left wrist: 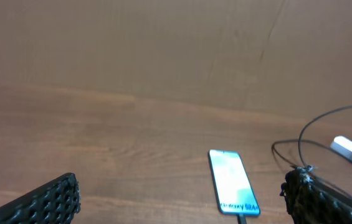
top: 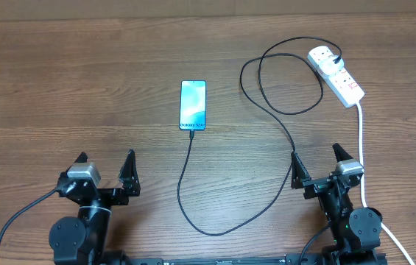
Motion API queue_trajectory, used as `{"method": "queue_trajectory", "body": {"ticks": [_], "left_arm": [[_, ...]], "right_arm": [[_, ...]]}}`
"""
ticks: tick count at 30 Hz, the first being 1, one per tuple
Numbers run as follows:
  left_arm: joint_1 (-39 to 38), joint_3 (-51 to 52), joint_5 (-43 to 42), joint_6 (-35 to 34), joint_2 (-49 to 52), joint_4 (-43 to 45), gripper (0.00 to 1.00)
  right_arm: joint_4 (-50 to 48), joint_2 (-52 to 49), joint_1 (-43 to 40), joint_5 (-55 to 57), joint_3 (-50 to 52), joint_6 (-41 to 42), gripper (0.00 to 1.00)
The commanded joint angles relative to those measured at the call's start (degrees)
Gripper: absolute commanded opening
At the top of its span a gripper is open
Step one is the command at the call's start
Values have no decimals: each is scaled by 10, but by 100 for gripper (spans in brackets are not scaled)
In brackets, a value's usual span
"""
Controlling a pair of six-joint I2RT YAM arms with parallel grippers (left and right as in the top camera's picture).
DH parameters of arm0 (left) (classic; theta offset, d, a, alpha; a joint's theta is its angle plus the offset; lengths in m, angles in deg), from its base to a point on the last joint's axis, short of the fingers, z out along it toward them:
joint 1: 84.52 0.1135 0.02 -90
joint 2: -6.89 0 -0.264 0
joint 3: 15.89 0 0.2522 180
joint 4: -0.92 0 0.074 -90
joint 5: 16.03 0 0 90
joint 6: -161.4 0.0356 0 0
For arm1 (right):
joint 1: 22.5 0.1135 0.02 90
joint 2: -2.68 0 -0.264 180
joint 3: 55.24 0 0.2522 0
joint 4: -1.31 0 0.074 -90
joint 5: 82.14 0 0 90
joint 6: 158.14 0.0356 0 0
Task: Plug charger to phone and switch on socket
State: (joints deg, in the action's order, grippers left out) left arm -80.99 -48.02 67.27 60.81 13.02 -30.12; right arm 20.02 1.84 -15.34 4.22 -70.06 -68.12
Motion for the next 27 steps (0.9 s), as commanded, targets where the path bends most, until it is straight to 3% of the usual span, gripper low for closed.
{"method": "queue_trajectory", "body": {"ticks": [1,19,27], "left_arm": [[5,30,-4,-4,-19,29,100],[-2,176,-4,-36,-59,243,100],[-42,181,62,0,-59,247,100]], "right_arm": [[-3,7,1,-1,6,2,100],[-3,7,1,-1,6,2,100],[-3,7,1,-1,6,2,100]]}}
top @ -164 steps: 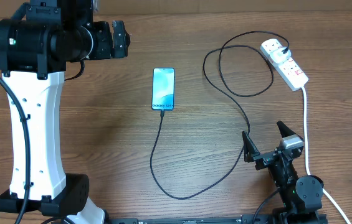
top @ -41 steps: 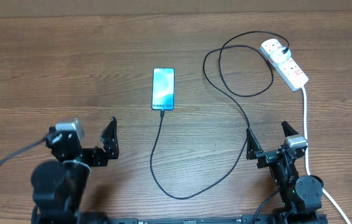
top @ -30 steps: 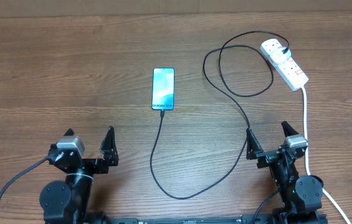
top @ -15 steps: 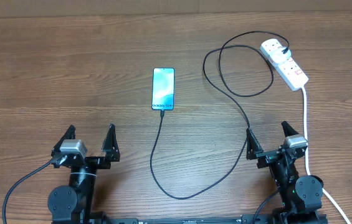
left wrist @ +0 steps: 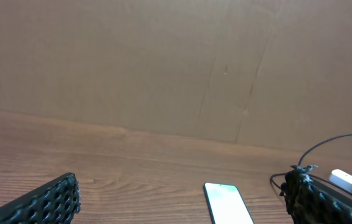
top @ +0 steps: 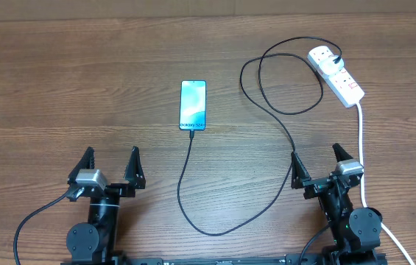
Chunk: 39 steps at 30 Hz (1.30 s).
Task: Plug charger to phone and switch on socket
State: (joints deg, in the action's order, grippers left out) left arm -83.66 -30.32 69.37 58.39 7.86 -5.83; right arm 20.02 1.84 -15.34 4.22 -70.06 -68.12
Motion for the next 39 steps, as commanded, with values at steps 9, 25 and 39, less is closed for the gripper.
{"method": "queue_trajectory", "body": {"ticks": [9,25,39], "left_arm": [[-4,4,82,47,-8,-109,100],[6,4,80,156,-8,-113,100],[6,4,111,79,-8,-111,100]], "right_arm": [[-3,7,1,-1,6,2,100],[-3,7,1,-1,6,2,100],[-3,7,1,-1,6,2,100]]}}
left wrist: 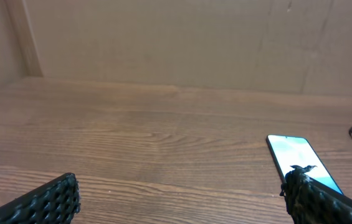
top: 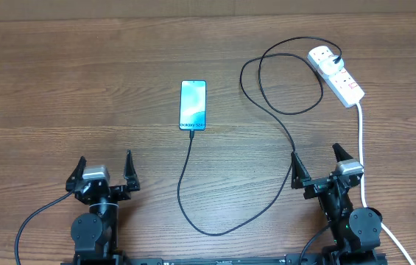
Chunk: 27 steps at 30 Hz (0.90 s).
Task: Plug charger to phone and switch on socket
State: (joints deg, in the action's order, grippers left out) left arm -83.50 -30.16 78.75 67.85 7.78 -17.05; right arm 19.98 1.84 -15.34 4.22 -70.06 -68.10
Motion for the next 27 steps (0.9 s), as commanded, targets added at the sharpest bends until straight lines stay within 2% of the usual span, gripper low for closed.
{"method": "queue_trajectory", "body": {"ticks": [1,5,27], "left_arm": [[5,3,14,-6,-7,1,100],[5,2,6,23,-7,0,100],[5,2,-3,23,-7,1,100]], "right_arm": [[-3,7,1,-1,6,2,100],[-3,7,1,-1,6,1,100],[-3,7,1,-1,6,2,100]]}}
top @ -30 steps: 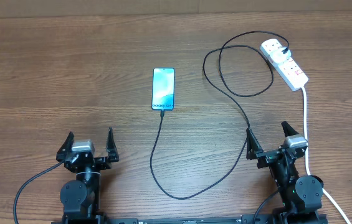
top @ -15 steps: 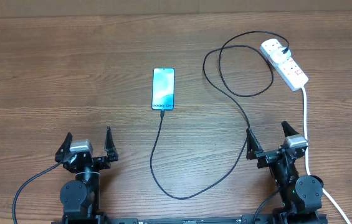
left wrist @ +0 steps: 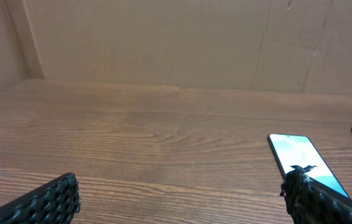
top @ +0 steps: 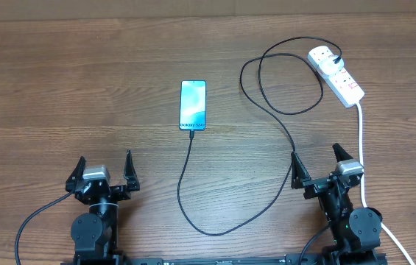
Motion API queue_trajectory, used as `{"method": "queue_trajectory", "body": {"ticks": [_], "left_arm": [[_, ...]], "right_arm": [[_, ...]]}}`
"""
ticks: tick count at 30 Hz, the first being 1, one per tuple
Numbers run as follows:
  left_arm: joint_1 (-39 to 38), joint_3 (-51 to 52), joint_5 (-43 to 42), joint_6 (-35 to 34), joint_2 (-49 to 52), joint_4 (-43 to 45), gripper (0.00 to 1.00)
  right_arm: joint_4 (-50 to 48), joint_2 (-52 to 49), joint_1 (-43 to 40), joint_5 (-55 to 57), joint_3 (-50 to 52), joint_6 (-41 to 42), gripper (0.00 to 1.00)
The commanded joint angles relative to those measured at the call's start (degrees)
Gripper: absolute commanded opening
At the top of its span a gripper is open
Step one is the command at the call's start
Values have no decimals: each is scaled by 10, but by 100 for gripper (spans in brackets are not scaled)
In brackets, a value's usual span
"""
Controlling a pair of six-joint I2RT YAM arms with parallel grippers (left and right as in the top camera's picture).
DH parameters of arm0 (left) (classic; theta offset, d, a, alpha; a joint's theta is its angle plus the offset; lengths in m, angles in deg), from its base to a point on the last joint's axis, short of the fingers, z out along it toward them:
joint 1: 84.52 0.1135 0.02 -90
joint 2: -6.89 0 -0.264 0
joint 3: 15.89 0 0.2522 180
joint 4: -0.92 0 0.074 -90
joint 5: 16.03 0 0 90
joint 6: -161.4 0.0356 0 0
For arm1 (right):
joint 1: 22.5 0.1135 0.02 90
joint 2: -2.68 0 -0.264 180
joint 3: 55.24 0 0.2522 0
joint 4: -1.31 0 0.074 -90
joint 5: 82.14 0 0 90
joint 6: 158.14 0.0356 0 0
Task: Plug charger to phone and switch on socket
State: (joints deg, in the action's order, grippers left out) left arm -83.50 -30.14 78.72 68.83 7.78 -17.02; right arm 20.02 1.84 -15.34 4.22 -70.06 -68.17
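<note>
The phone [top: 193, 104] lies screen-up and lit in the middle of the table, a black charger cable [top: 185, 191] plugged into its near end. That cable loops right and back to a plug in the white socket strip [top: 336, 75] at the far right. My left gripper [top: 104, 168] stands open near the front left edge, nothing between its fingers. In the left wrist view the phone [left wrist: 300, 158] shows beside the right fingertip [left wrist: 306, 193]. My right gripper [top: 317, 161] stands open at the front right, holding nothing.
The strip's white lead [top: 362, 158] runs down the right side, past the right arm, and off the front edge. A brown cardboard wall [left wrist: 163, 37] closes the back of the wooden table [top: 68, 81].
My left gripper stood open at the front left, turned toward the phone and strip. By 2.2 s ago it had shifted right and tipped upward. By 0.9 s ago it faced more to the left, phone at its right fingertip, and it stays so. The right arm never moved.
</note>
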Motion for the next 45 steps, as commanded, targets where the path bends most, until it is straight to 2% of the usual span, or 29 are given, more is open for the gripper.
{"method": "queue_trajectory", "body": {"ticks": [1,21,29,45], "left_arm": [[5,2,-3,13,-7,1,100],[5,2,-3,13,-6,1,100],[5,2,-3,13,-6,1,100],[5,2,-3,13,-6,1,100]], "right_arm": [[-3,7,1,-1,6,2,100],[-3,7,0,-1,6,2,100],[-3,7,-45,-1,6,2,100],[-3,7,-46,-1,6,2,100]]}}
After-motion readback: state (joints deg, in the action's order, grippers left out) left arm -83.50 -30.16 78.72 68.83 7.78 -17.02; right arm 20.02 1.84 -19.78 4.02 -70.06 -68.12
